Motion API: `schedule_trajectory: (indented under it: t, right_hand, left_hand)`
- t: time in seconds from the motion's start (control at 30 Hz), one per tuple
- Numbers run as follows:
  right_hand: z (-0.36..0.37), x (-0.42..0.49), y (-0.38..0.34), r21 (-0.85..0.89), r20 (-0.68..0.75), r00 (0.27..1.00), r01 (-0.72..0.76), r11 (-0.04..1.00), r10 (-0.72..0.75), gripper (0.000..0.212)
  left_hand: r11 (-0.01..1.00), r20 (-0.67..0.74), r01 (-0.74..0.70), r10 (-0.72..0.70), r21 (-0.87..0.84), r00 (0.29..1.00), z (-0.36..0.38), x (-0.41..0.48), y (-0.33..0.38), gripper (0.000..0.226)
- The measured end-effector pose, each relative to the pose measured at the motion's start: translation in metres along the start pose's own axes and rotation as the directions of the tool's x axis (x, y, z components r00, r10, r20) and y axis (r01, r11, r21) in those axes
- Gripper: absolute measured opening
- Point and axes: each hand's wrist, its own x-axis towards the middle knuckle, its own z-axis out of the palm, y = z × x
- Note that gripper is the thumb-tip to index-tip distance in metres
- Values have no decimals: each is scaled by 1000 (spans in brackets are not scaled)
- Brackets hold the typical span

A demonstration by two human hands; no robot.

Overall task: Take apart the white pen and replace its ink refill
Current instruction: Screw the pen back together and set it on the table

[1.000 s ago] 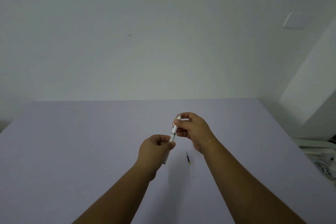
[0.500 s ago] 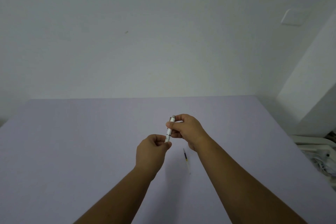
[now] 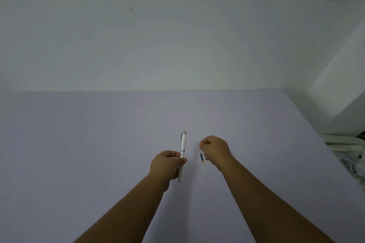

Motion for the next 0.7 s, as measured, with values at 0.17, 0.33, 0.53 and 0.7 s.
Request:
schedule_trajectory:
  t: [0.17,0.33,0.53,0.7]
  right_hand:
    - [29,8,49,-273,22,999,-25,962,33,16]
    - [47,11,73,-282,0,999,-32,959,33,24]
    - [59,11,83,-255,-1,1000,-14,967,14,29]
    - [72,8,78,-228,27,1000,17,974,-11,29]
  left_hand:
    - [995,-66,70,-65,67,996,18,28,-34,11]
    - [988,-122,74,-57,135,991,27,46,-58,13]
    - [979,-180,73,-38,189,983,32,57,-69,15]
    - [960,-203,55,1,274,979,34,64,-72,16]
